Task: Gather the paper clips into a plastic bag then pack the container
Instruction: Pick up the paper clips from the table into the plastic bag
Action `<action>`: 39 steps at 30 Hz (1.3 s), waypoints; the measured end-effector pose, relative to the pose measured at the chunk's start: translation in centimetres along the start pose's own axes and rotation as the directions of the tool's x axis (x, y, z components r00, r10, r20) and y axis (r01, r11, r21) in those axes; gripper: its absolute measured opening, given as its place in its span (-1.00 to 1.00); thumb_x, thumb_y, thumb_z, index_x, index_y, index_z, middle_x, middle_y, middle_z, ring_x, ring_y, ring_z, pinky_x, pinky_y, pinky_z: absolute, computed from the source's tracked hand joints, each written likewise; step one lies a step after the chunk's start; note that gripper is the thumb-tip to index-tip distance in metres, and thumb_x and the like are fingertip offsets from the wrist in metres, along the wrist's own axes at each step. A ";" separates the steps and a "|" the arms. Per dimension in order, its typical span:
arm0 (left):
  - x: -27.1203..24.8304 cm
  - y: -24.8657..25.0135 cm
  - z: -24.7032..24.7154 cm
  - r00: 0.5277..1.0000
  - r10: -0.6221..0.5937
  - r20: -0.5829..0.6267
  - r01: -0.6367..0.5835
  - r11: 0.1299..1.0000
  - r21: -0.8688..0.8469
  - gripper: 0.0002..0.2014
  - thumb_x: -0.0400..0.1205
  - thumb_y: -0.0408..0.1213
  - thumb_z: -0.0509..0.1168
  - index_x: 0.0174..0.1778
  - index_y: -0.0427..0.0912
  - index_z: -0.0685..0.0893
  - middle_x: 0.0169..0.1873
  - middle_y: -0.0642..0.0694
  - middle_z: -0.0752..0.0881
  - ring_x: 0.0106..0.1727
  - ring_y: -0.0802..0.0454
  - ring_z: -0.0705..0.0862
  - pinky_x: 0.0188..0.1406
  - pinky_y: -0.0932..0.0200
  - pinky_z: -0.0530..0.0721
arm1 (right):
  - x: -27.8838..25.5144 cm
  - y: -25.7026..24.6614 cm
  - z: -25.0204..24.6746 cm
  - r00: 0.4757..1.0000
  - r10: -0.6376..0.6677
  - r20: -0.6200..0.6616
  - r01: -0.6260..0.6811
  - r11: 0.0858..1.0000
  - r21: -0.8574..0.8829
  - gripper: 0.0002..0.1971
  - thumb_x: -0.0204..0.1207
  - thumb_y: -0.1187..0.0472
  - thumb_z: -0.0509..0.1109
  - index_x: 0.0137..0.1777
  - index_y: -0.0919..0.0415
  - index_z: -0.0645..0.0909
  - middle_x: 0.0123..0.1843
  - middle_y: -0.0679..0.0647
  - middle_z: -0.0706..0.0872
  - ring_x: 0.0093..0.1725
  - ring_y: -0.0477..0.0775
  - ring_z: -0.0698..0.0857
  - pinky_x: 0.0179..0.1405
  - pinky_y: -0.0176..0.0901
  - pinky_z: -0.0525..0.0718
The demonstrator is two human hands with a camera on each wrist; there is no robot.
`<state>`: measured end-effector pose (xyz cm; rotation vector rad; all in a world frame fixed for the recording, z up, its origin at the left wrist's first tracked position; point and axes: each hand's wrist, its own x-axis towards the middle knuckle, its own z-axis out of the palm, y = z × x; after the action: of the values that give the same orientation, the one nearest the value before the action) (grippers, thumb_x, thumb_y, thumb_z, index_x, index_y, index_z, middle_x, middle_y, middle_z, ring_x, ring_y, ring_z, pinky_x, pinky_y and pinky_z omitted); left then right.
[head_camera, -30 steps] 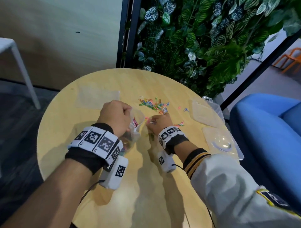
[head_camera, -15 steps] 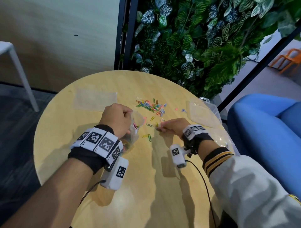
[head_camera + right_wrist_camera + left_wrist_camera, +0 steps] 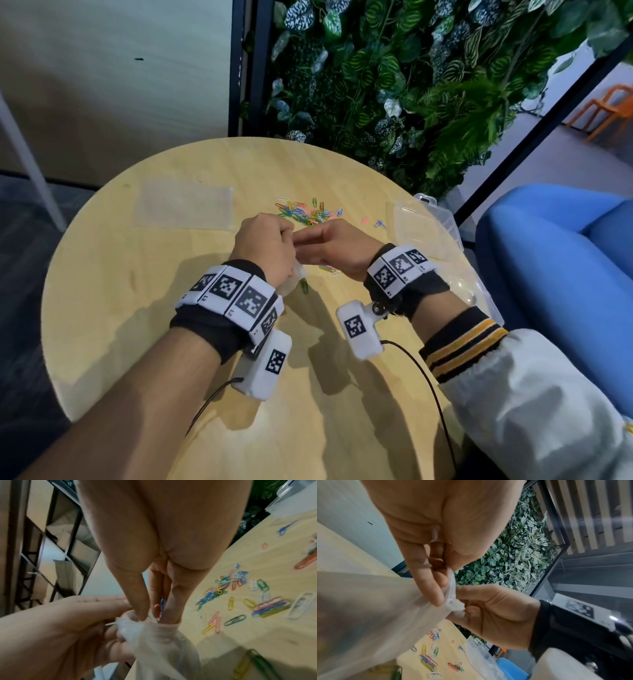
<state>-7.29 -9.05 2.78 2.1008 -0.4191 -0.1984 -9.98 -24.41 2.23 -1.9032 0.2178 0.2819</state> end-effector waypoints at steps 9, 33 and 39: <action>0.0 -0.8 0.0 1.000 0.020 0.023 -0.019 1.000 -0.015 -0.72 0.71 -0.39 0.17 -0.10 -0.34 0.81 -0.18 -0.29 0.82 -0.23 -0.25 0.79 -0.10 0.00 0.76 | 0.9 -2.4 -1.3 0.986 -0.058 0.156 0.120 0.898 -0.424 -0.87 0.51 0.36 0.46 -0.14 0.19 0.83 -0.28 0.08 0.84 -0.34 -0.14 0.77 -0.30 -0.37 0.68; 0.7 -3.0 -3.7 0.996 -0.078 -0.044 0.073 0.992 -0.100 -0.74 0.73 -0.35 0.20 0.21 -0.16 0.77 -0.27 -0.09 0.77 -0.43 -0.13 0.81 -0.07 0.11 0.79 | 11.6 3.7 -2.2 0.991 -0.019 -0.133 -0.119 0.329 -0.937 -0.66 0.64 0.18 0.27 0.39 0.10 0.62 0.23 0.18 0.74 0.16 0.26 0.71 0.12 -0.01 0.71; 0.8 -2.7 -3.0 0.996 -0.078 -0.042 0.074 0.993 -0.091 -0.73 0.72 -0.35 0.20 0.20 -0.20 0.78 -0.29 -0.09 0.75 -0.44 -0.10 0.80 -0.24 0.26 0.73 | 8.1 2.8 -2.5 0.988 -0.051 -0.148 -0.118 0.376 -0.919 -0.79 0.53 0.23 0.42 0.11 0.15 0.82 -0.01 0.13 0.84 -0.04 0.18 0.77 0.01 -0.07 0.75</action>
<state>-5.04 -5.65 2.16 2.0304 -0.2981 -0.2092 -2.85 -27.87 -1.91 -3.1042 0.2157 0.3162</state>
